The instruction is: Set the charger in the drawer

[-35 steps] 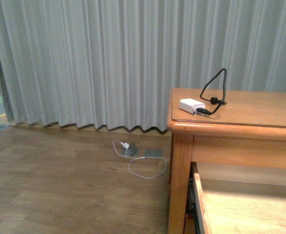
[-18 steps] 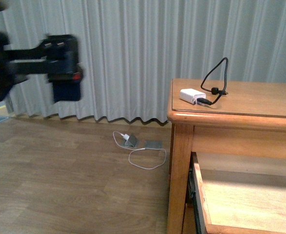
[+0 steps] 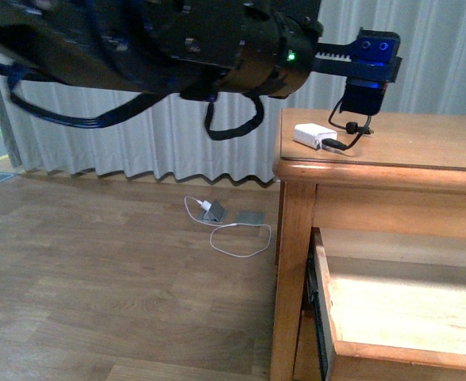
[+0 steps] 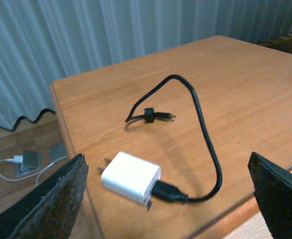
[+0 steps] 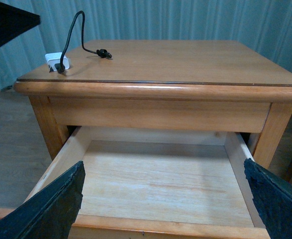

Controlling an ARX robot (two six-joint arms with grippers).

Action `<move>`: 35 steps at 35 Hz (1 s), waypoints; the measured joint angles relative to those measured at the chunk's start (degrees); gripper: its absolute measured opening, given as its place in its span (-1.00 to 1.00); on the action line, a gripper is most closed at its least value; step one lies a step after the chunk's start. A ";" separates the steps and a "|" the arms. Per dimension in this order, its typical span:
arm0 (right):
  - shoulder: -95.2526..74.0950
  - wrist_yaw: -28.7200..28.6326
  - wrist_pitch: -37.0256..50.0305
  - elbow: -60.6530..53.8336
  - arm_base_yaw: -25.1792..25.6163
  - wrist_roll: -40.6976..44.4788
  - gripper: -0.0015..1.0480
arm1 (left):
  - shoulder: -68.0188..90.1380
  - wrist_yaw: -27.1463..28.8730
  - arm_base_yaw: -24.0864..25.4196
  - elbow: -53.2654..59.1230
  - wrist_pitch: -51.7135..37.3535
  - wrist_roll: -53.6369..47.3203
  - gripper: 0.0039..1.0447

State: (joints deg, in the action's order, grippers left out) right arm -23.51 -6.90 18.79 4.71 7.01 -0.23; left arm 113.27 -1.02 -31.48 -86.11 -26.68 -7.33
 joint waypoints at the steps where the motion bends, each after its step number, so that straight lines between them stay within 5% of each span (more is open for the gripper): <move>1: 0.00 0.00 0.00 0.00 0.00 0.00 0.83 | 1.84 -0.31 -0.22 -2.45 0.63 0.00 0.88; 13: 0.00 0.00 0.00 0.00 0.00 0.00 0.83 | 18.23 -3.28 -1.99 -23.32 6.19 1.14 0.86; 32: 0.00 0.00 0.00 0.00 0.00 0.00 0.83 | 16.52 -2.34 -2.40 -18.10 3.96 1.18 -0.92; 35: 0.00 0.00 0.00 0.00 0.00 0.00 0.83 | 14.05 -2.21 -2.40 -15.34 2.60 1.40 -0.93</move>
State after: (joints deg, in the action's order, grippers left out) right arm -23.51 -6.90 18.79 4.71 7.01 -0.23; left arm 127.33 -3.22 -33.89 -101.45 -24.08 -5.93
